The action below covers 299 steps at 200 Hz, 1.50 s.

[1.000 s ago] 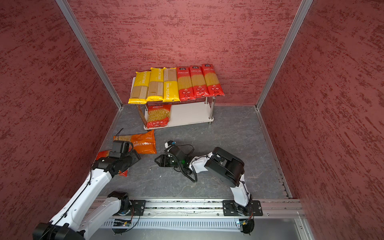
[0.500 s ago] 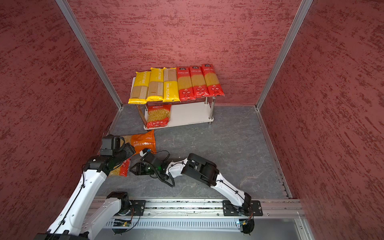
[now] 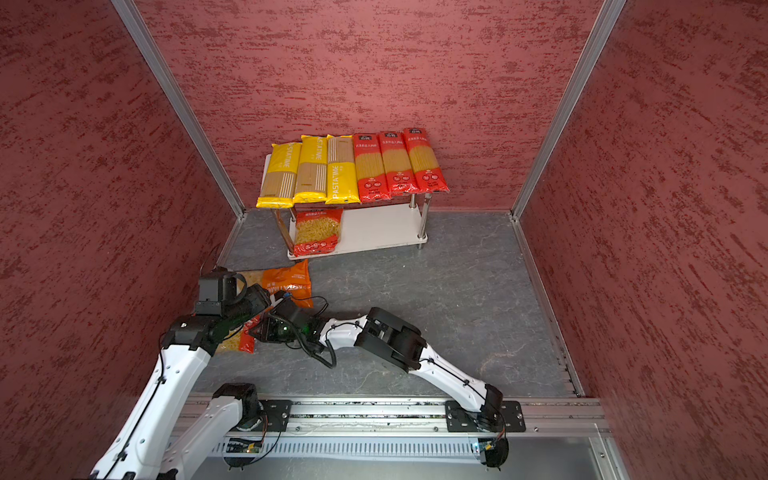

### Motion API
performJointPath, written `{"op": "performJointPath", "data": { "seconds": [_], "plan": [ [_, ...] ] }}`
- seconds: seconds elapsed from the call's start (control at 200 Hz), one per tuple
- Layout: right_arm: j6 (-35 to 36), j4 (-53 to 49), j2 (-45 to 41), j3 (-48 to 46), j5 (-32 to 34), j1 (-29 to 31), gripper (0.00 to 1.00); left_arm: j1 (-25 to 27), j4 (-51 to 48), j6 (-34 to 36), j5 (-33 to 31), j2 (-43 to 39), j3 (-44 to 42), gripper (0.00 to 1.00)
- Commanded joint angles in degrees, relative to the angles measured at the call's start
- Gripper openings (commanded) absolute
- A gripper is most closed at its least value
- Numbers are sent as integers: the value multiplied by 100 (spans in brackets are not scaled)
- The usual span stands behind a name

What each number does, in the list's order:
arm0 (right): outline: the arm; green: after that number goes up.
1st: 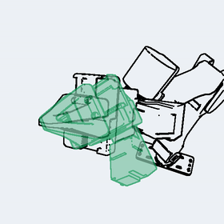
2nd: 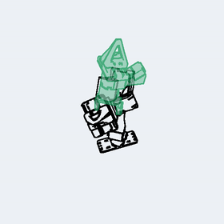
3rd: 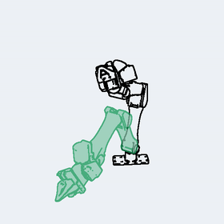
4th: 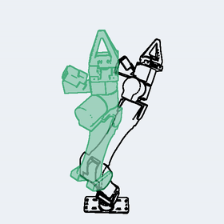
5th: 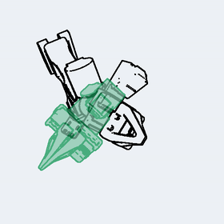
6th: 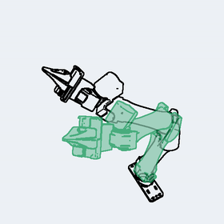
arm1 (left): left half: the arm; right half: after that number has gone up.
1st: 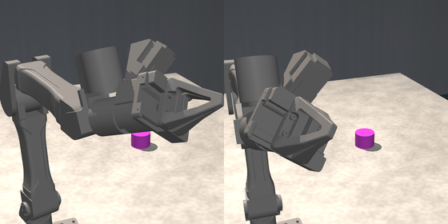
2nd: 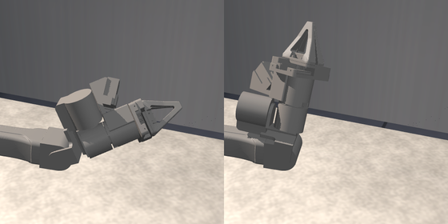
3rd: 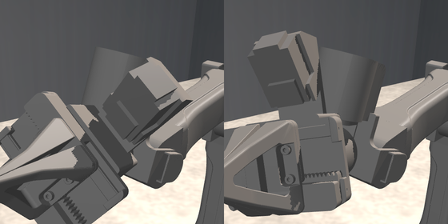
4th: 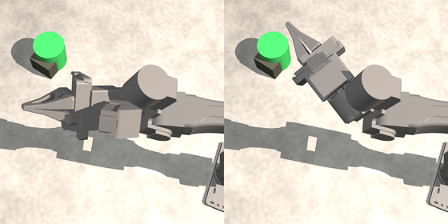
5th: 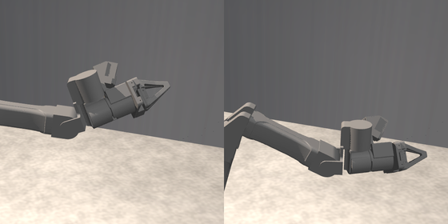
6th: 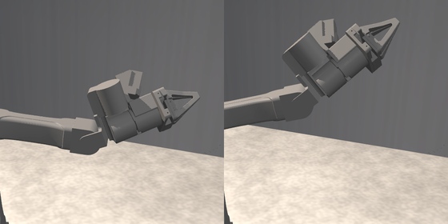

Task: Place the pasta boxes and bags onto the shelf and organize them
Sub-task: 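Reach the right gripper across to the red fusilli bag and drag it out, then grasp the red fusilli bag with the left gripper while the right grasps its end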

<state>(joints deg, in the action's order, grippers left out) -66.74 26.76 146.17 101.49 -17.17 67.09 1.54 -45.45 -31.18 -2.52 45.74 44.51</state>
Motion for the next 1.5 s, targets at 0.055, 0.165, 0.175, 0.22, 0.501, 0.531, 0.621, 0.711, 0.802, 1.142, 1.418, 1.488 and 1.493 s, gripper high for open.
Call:
{"op": "performJointPath", "data": {
  "seconds": [0.055, 0.165, 0.175, 0.22, 0.501, 0.531, 0.621, 0.711, 0.802, 1.142, 1.418, 1.488, 1.493],
  "plan": [
    [90, 42, -159, -21, -112, 56, 2, -54, -30, 86, 153, -130, 207, 68],
    [252, 247, -693, -657, -88, 58, 0, -54, -59, 118, 189, -175, 250, 68],
    [267, 271, -747, -736, -90, 59, 0, -50, -60, 131, 191, -176, 257, 68],
    [336, 407, -1033, -1124, -59, 58, 0, -45, -84, 191, 190, -172, 304, 68],
    [1205, 568, -3014, -3642, 91, -201, 0, 220, 265, 274, 803, -27, 389, 68],
    [1348, 458, -3279, -3940, 33, -299, 0, 352, 326, 284, 816, 18, 409, 69],
    [2011, -273, -4141, -4739, -246, -646, 0, 836, 552, 475, 703, 229, 454, 69],
    [2872, -1579, -5035, -5316, -285, -1135, 0, 1259, 815, 623, 562, 476, 427, 70],
    [3536, -2919, -5860, -5663, 152, -1765, 0, 1551, 1220, 622, 617, 740, 296, 71],
    [4008, -4034, -6523, -5359, 2154, -3290, 29, 2337, 2398, 549, 687, 1876, -18, 72],
    [896, -2923, -7793, -7149, 1959, -2490, 56, 2560, 3474, 888, 1151, 2703, 61, 73],
    [116, -2296, -7847, -7545, 1869, -2192, 61, 2631, 3848, 927, 1240, 3189, 204, 73],
    [68, -2249, -7839, -7568, 1868, -2170, 61, 2636, 3858, 928, 1252, 3232, 227, 73]
  ]
}}
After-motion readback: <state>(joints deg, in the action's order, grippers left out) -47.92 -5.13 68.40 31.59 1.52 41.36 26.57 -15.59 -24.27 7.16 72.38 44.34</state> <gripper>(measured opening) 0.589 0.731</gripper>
